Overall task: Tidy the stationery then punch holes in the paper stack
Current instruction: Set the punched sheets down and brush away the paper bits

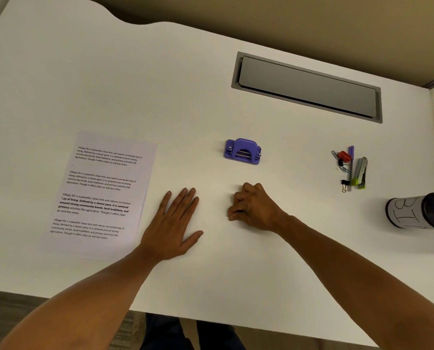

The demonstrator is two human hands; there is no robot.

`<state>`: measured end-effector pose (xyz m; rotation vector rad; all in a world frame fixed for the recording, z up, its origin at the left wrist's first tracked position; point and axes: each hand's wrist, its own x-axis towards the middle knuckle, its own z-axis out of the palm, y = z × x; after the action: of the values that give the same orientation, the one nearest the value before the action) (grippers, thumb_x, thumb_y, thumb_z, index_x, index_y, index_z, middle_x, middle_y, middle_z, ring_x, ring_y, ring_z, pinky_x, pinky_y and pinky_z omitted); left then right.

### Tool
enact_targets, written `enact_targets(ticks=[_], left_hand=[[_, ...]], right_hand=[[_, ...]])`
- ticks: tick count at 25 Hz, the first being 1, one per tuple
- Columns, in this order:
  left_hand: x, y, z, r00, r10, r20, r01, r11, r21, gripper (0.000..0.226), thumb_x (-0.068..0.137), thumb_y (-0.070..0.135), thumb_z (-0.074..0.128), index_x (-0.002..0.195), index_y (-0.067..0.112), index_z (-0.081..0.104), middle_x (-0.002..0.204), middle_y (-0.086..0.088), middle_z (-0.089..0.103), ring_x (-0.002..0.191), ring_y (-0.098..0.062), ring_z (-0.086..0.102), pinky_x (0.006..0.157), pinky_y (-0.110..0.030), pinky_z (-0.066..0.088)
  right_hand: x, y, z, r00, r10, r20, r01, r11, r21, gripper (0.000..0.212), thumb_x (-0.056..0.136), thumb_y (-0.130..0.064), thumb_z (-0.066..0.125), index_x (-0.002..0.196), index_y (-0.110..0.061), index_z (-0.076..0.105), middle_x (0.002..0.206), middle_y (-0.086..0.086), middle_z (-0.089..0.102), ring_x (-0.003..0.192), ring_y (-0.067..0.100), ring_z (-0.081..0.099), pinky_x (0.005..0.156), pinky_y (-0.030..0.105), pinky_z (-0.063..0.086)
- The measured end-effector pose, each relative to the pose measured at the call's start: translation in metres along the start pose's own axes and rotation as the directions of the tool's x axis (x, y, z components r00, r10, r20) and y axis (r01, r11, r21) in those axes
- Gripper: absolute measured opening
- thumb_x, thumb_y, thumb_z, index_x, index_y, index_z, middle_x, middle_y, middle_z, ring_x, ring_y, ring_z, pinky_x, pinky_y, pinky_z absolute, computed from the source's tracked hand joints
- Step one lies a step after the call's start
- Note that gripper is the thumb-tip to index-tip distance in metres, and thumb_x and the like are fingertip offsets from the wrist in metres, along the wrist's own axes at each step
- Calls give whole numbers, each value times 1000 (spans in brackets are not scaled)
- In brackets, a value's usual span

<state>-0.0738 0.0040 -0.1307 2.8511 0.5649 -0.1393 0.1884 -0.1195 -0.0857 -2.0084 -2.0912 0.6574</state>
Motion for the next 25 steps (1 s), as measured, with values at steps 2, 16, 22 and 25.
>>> enact_targets(ticks=[2,16,22,25], left_hand=[[0,0,-2,1000,-2,9,2,1000,-4,84,94,63,33,158,12,14,168,-7,6,156,-24,6,125,-54,15],[-5,-5,4,1000,13,-8,-13,1000,-21,84,93,63,33,157,11,15,168,-7,9,156,-24,11,124,-55,18],[-2,-7,9,999,45,-25,-46,998,-32,87,90,63,34,156,8,20,167,-8,14,155,-25,17,124,-56,16],[-1,-7,5,999,44,-21,-45,999,-26,86,90,62,35,155,7,23,167,-9,16,154,-26,19,124,-56,17]], right_hand=[[-7,-11,8,997,55,-61,-58,997,-55,8,91,-33,68,88,-29,74,86,-10,65,86,20,55,74,35,36],[-159,15,-94,143,983,-114,185,86,979,25,100,-16,56,84,-27,71,78,-12,62,73,7,58,56,20,45],[-233,84,-128,-388,879,-277,-205,211,956,12,95,-23,64,100,-16,72,93,-6,70,96,13,66,92,28,54],[-245,114,-130,-448,841,-303,-372,133,919,19,91,-21,68,106,-12,75,99,3,74,98,22,70,95,35,56]])
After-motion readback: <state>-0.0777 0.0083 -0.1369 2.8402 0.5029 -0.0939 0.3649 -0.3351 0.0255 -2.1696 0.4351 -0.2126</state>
